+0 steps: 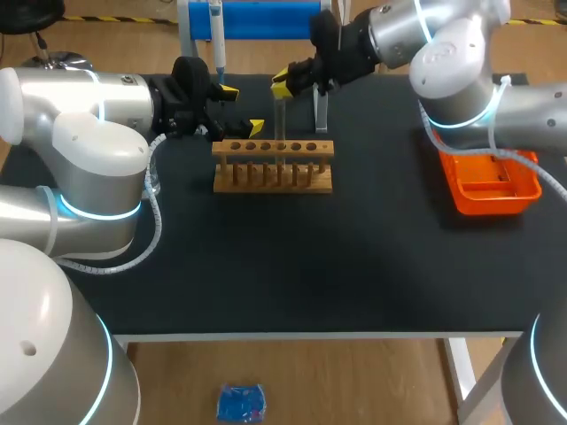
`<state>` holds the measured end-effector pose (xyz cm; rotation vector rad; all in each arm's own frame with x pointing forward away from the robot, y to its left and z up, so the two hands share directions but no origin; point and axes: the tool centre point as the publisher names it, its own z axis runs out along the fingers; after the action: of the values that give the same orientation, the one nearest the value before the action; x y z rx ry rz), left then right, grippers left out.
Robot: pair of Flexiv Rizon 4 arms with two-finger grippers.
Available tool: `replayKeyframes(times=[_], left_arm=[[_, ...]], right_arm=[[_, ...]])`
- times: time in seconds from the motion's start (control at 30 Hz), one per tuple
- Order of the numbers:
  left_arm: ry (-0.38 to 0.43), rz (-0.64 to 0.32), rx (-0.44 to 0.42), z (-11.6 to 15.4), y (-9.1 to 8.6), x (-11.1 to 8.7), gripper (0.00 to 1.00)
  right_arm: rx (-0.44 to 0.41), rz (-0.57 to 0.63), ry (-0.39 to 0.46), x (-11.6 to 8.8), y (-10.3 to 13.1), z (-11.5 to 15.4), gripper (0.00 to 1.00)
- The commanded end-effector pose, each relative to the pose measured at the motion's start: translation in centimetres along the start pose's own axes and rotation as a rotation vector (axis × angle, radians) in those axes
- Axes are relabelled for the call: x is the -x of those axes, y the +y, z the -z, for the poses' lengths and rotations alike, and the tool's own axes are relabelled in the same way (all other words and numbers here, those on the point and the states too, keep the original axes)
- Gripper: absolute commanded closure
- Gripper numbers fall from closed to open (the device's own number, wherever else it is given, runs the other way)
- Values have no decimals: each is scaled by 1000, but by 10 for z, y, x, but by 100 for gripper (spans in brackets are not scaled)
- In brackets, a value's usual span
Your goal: Invert the test tube, pick up the pipette, mount the tip to pipette, aspirate from beaker and dispense into the tube, eject the tip, return the pipette, and cap with the stopper.
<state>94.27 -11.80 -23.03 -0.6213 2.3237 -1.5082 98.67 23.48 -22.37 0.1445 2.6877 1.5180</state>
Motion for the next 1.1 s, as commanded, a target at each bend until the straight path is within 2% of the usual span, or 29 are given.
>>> replayKeyframes(times=[0.03,1.1], left_arm=[[-2,-1,-8,-1,2,0,0],[-2,-1,-8,-1,2,0,0]], right_arm=[[-4,-2,7,0,-4,-3,100],[32,7,5,-4,6,5,100]])
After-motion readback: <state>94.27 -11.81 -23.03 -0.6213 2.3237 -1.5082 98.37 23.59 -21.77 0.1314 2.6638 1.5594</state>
